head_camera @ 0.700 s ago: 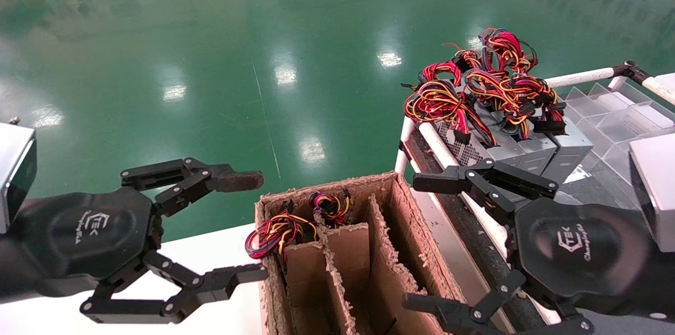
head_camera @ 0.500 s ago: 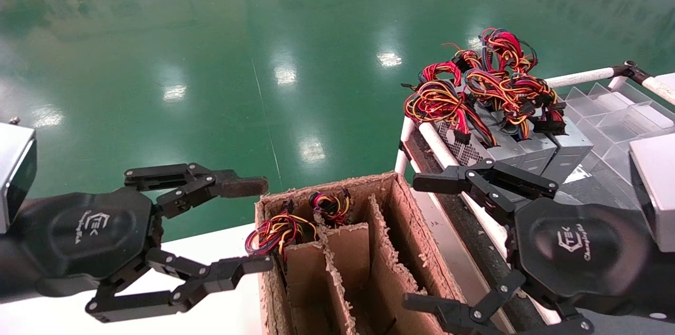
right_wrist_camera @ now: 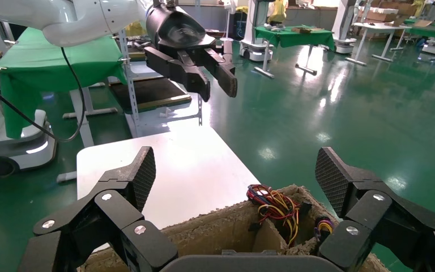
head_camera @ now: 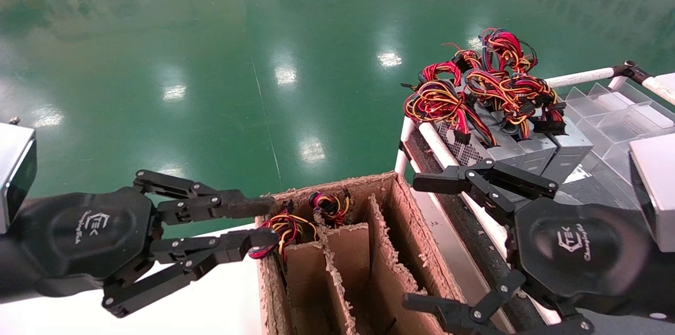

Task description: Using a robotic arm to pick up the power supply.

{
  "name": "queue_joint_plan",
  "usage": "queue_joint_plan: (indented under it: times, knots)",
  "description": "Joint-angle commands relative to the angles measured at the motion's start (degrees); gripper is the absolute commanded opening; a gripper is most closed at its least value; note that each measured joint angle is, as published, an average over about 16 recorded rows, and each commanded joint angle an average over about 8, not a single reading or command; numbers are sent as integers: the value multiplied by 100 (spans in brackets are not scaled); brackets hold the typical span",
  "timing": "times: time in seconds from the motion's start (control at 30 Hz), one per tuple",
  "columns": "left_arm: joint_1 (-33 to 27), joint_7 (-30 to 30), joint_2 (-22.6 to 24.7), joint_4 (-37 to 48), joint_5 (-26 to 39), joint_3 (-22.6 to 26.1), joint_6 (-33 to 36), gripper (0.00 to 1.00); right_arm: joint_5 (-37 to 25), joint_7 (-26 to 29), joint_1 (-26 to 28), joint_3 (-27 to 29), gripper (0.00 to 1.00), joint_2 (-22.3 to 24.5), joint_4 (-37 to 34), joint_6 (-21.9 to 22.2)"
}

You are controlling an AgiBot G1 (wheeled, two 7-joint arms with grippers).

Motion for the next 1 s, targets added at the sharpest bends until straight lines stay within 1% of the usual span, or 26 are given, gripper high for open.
queue_joint_plan:
  times: [0.03,0.13,0.17,0.4,0.43,1.0]
  knots:
    - [0,0,0,0,0,0,0,0,0,0,0,0,100,0,0,0]
    - [0,0,0,0,0,0,0,1,0,0,0,0,100,0,0,0]
    - [0,0,0,0,0,0,0,12,0,0,0,0,100,0,0,0]
    - [0,0,0,0,0,0,0,98,0,0,0,0,100,0,0,0]
    - [0,0,0,0,0,0,0,100,0,0,0,0,100,0,0,0]
    - [0,0,0,0,0,0,0,100,-1,2,-4,4,100,1,4,0]
